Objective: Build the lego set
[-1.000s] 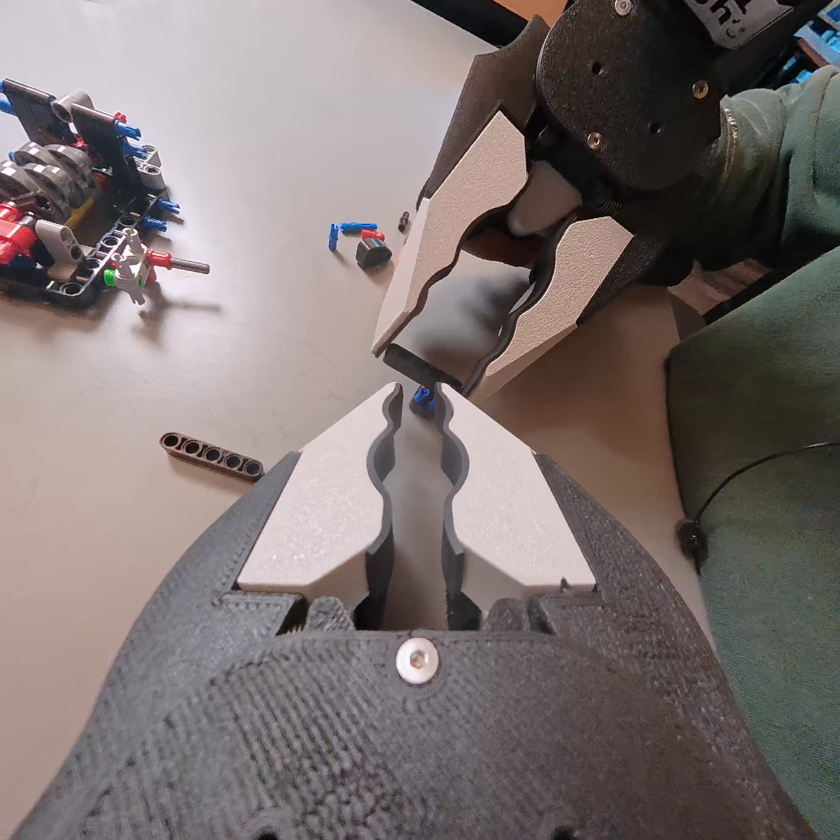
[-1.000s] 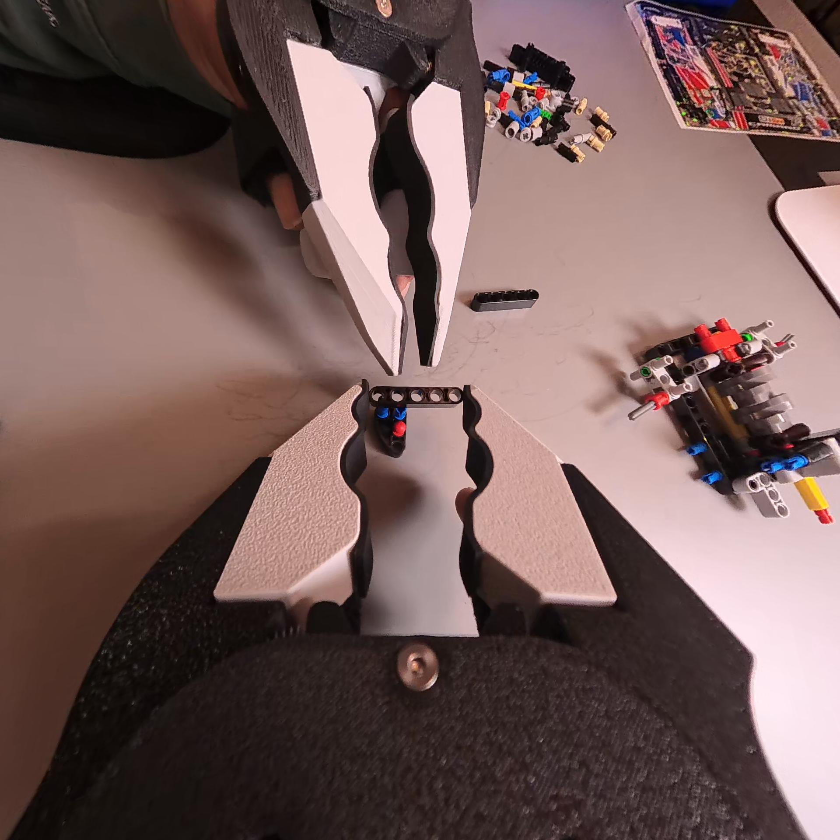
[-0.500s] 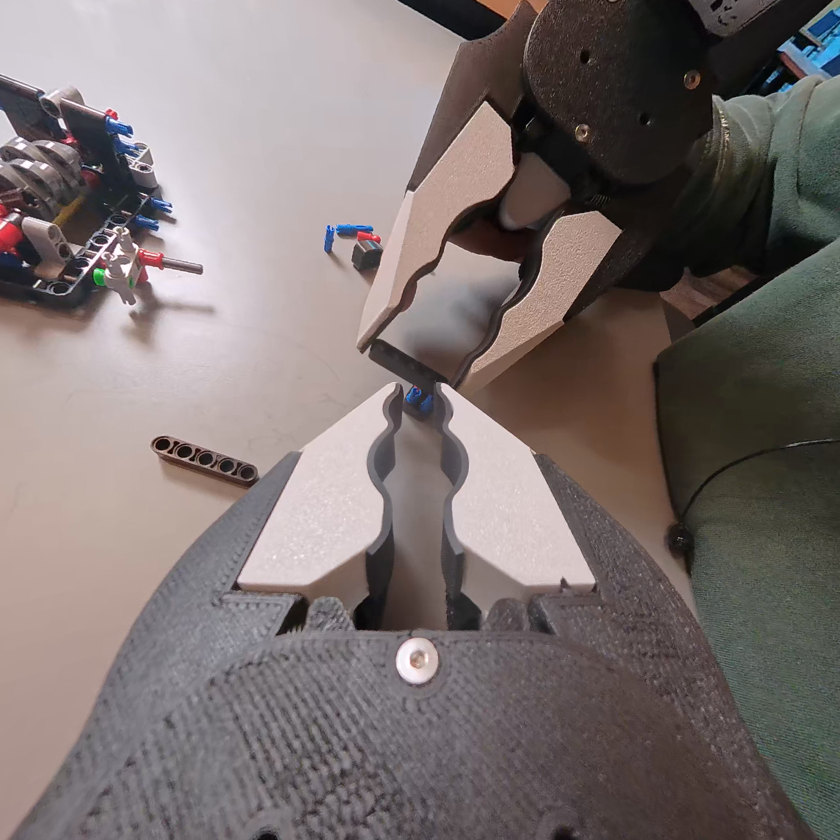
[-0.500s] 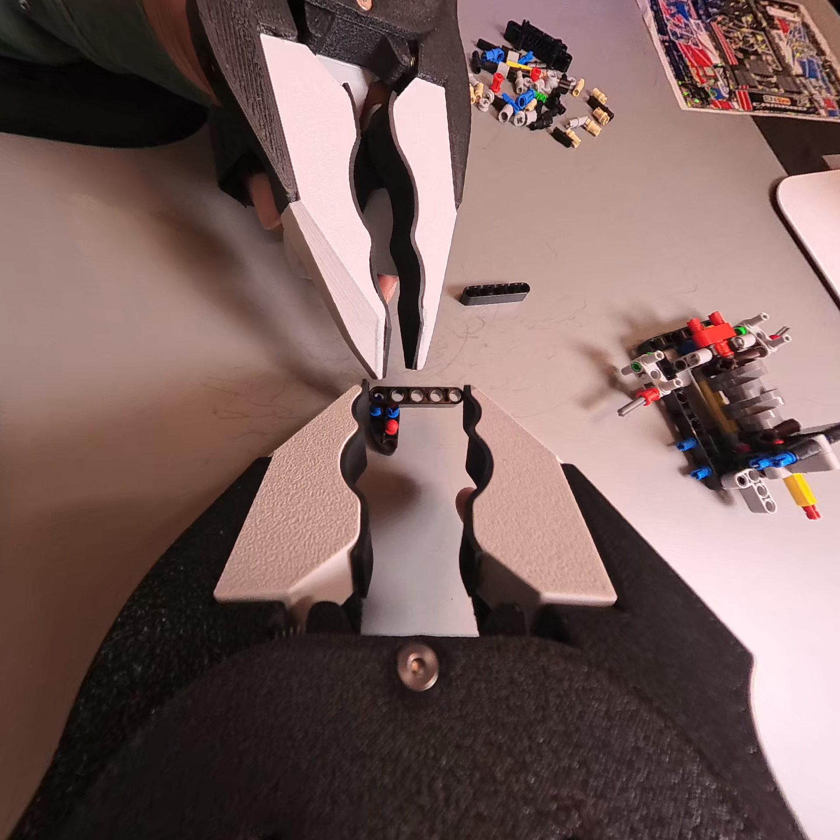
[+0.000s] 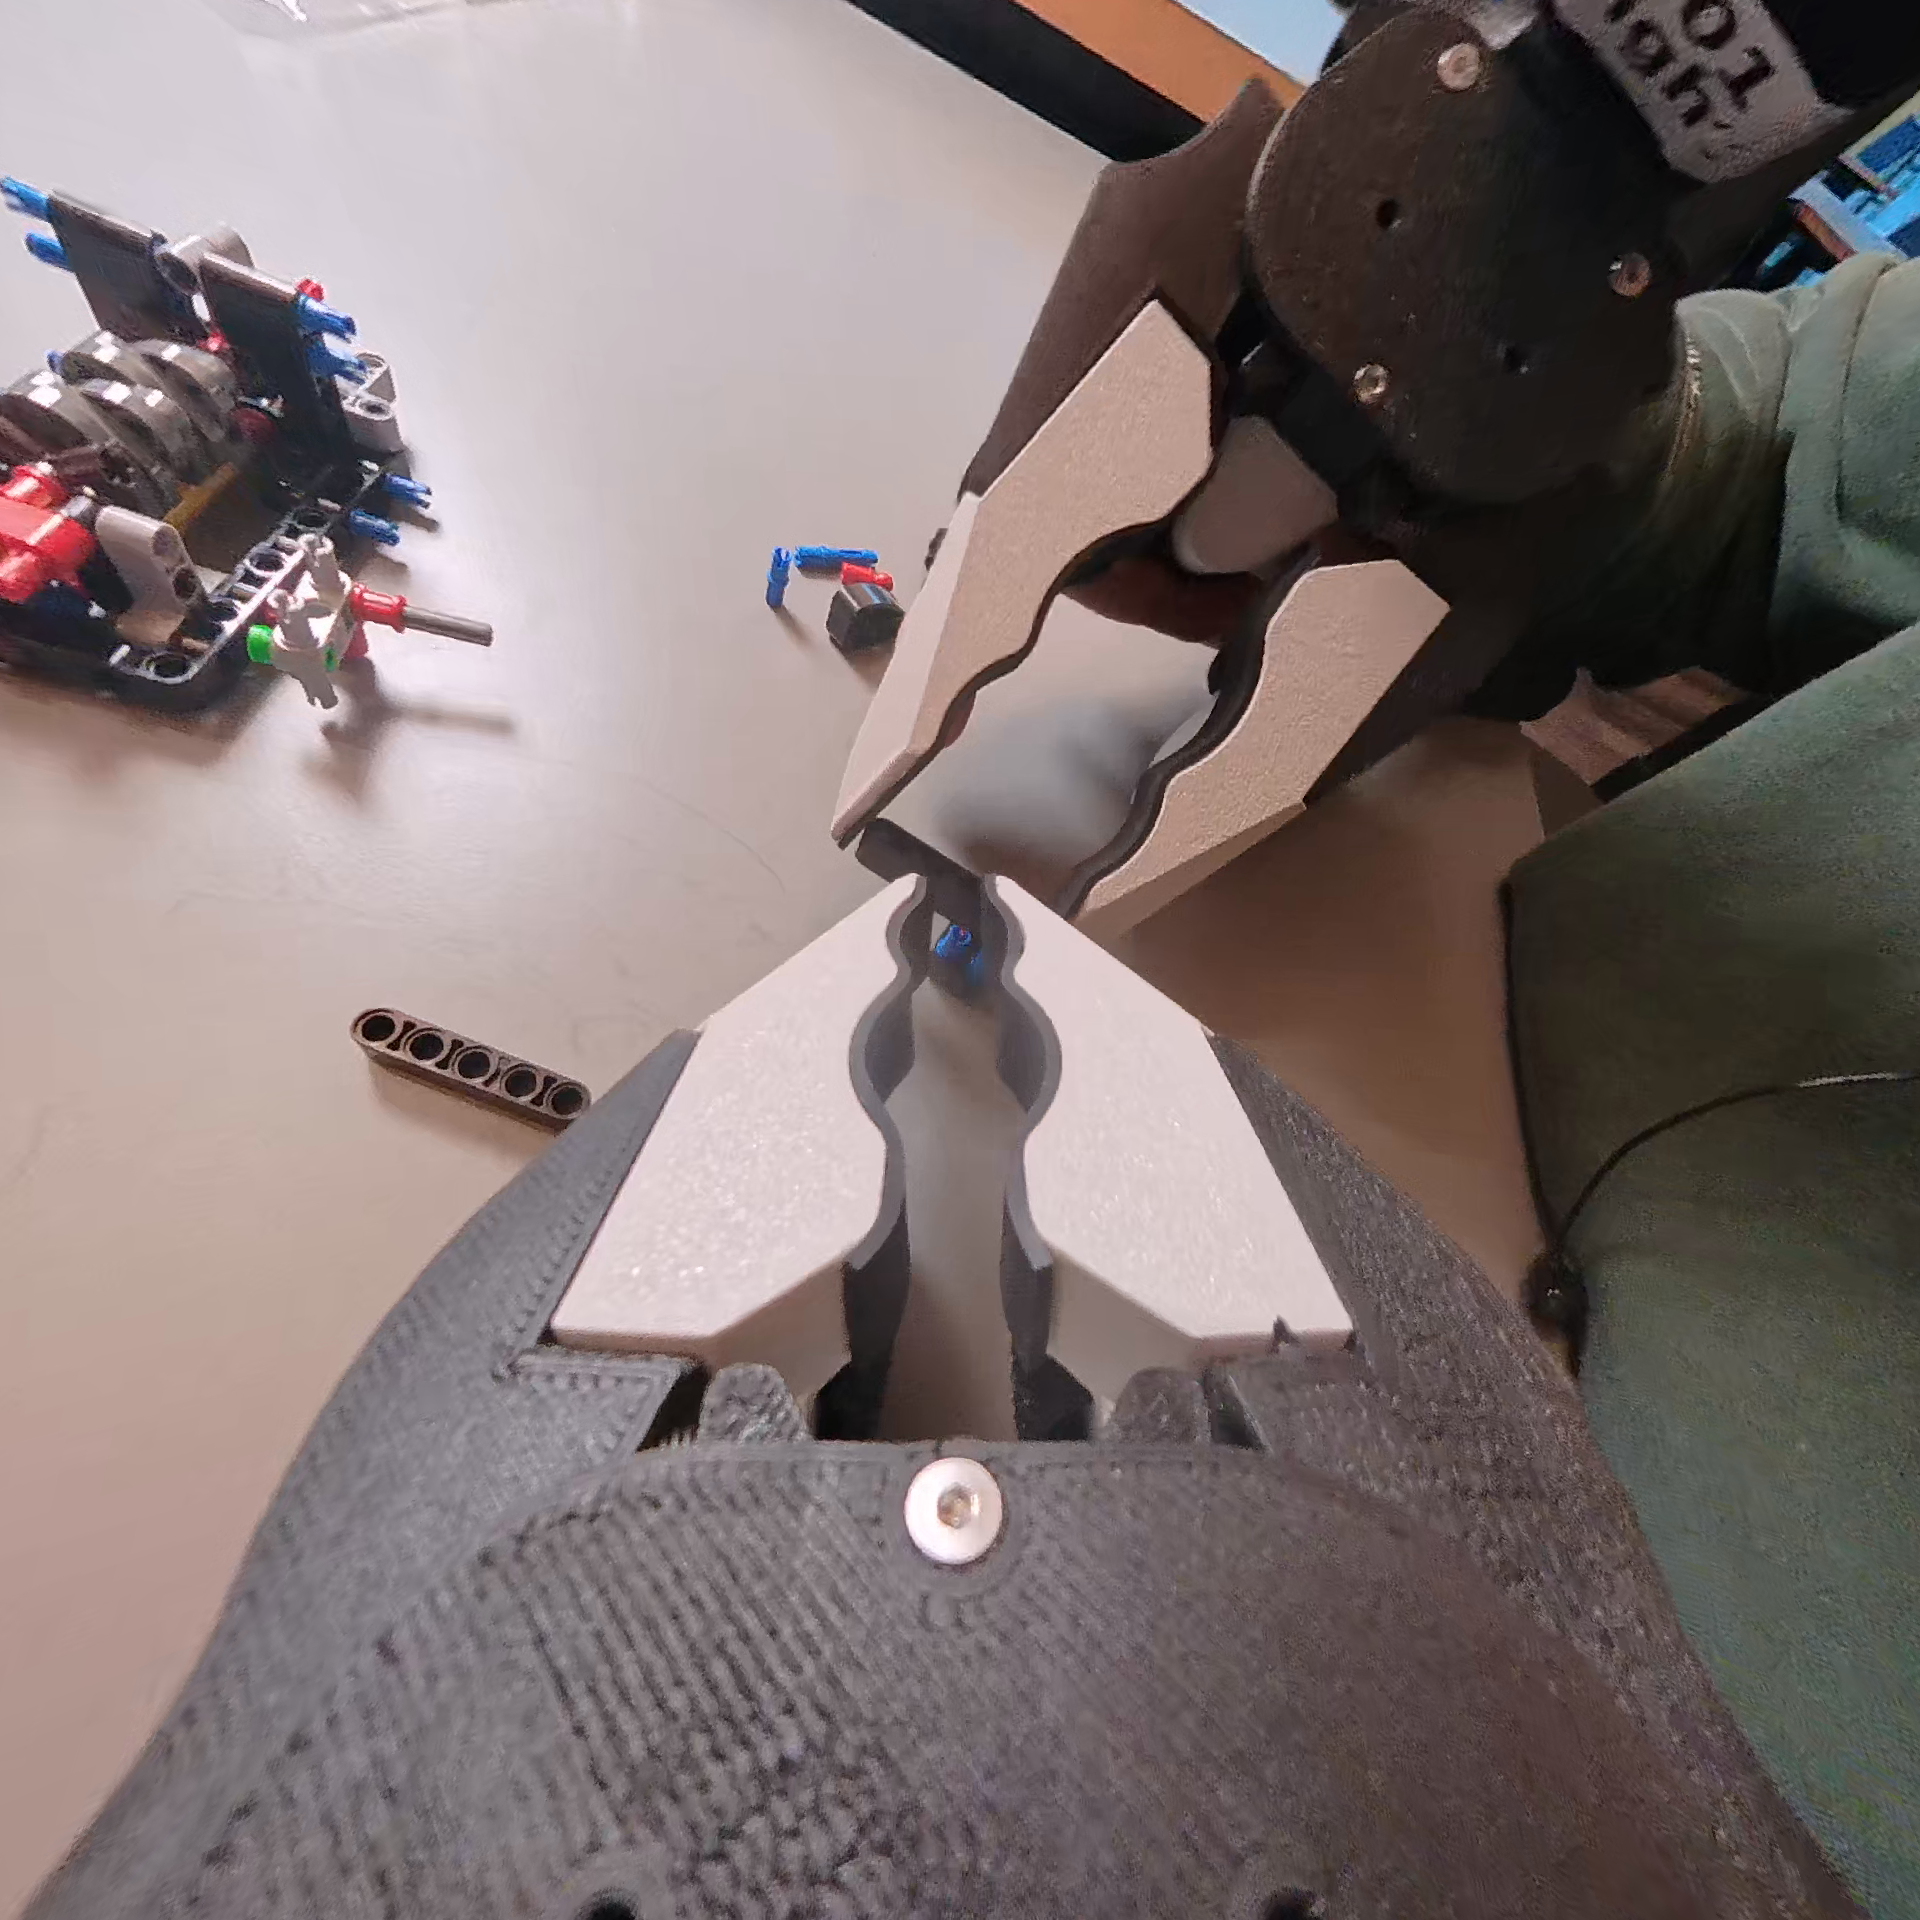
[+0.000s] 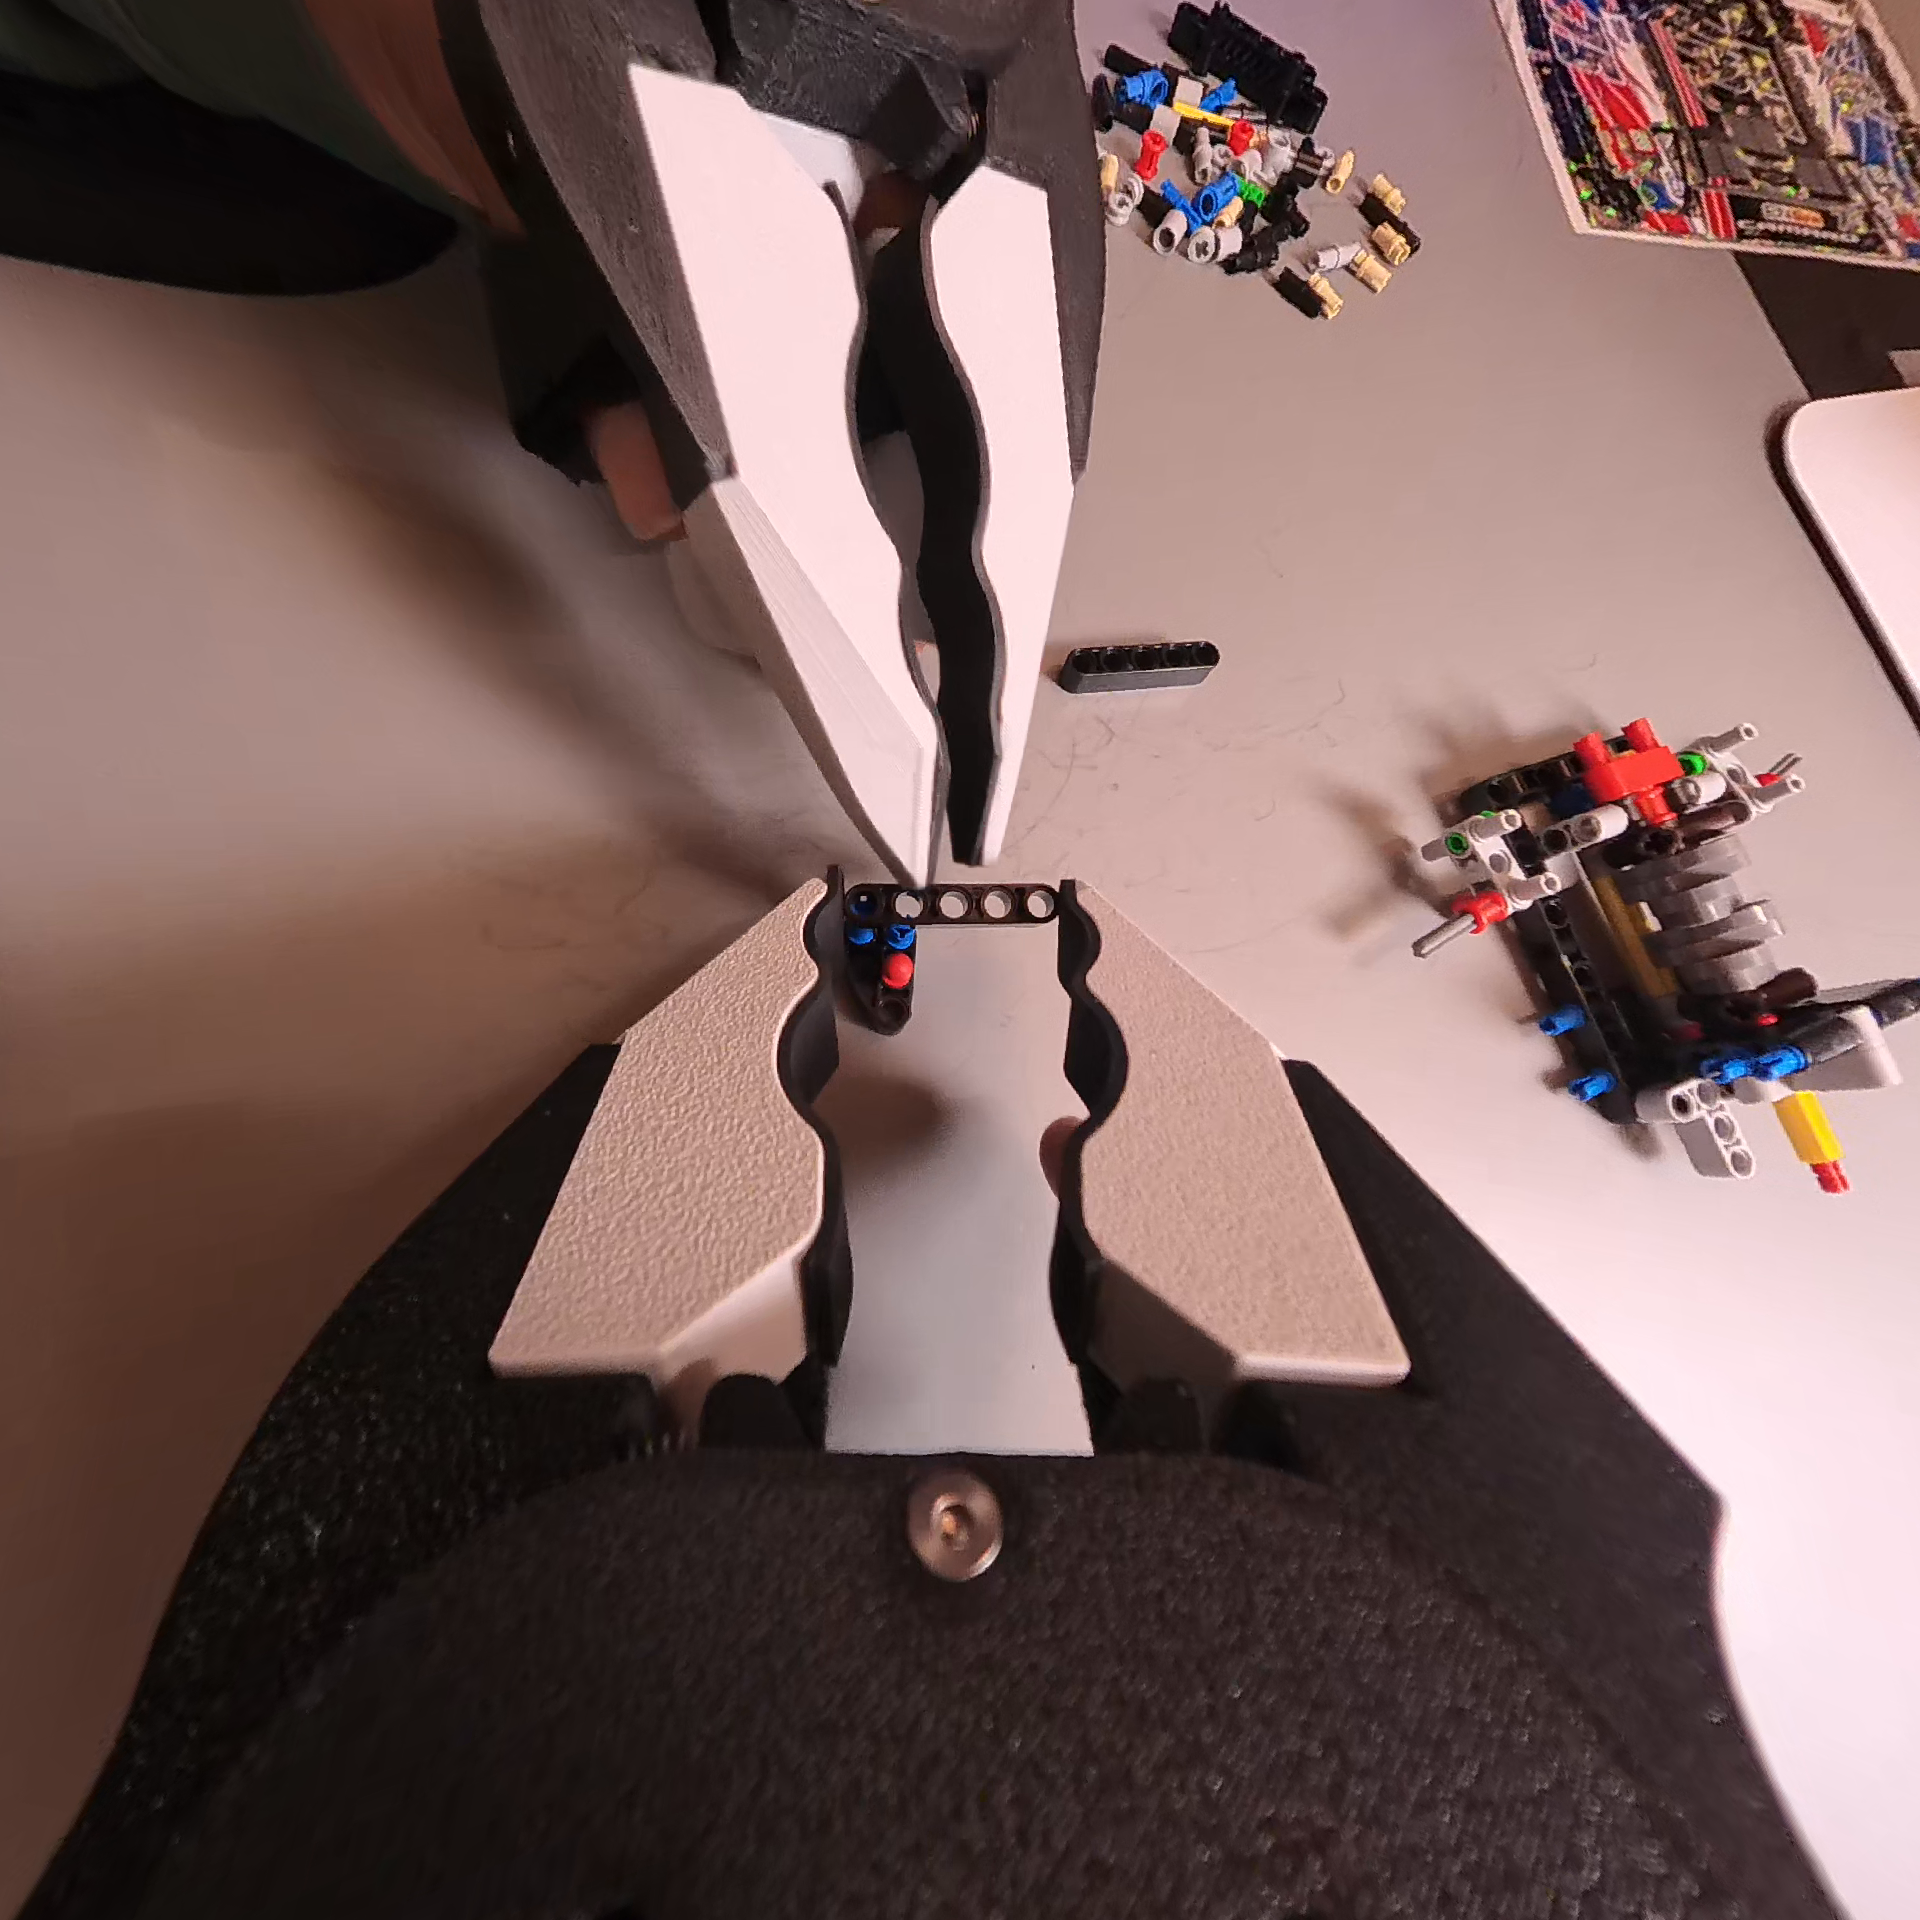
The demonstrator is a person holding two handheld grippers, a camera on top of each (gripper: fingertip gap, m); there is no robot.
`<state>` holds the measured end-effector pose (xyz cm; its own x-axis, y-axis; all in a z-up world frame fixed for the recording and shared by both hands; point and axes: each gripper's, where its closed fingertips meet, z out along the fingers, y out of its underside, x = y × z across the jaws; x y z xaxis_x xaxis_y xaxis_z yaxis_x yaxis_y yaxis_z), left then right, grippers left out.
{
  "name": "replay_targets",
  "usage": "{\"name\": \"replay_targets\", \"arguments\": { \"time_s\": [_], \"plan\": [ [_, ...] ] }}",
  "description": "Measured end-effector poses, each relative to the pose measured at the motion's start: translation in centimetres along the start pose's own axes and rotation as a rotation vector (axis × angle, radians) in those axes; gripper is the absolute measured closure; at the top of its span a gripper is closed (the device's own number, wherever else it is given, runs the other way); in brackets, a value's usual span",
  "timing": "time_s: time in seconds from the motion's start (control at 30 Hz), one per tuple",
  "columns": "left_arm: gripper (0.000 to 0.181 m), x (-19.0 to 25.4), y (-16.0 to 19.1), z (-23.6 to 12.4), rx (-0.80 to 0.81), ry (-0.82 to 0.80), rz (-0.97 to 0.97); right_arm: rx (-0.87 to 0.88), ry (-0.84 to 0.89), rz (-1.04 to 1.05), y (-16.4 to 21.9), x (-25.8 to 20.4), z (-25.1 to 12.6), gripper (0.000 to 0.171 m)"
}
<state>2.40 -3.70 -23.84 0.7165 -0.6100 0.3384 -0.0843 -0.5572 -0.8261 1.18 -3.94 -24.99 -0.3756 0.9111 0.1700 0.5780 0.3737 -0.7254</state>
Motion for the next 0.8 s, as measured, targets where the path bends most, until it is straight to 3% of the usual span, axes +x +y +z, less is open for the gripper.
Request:
{"name": "replay_targets", "arguments": {
  "time_s": [0.27,0.8],
  "plan": [
    [0.174,0.0,0.4,0.4,-0.017,0.024,-0.087,-0.046,0.014,-0.017,0.1,0.0,0.1,0.133],
    [0.181,0.6,0.8,0.4,-0.057,-0.022,0.029,-0.033,0.055,-0.047,1.1,-0.9,0.8,0.135]
  ]
}}
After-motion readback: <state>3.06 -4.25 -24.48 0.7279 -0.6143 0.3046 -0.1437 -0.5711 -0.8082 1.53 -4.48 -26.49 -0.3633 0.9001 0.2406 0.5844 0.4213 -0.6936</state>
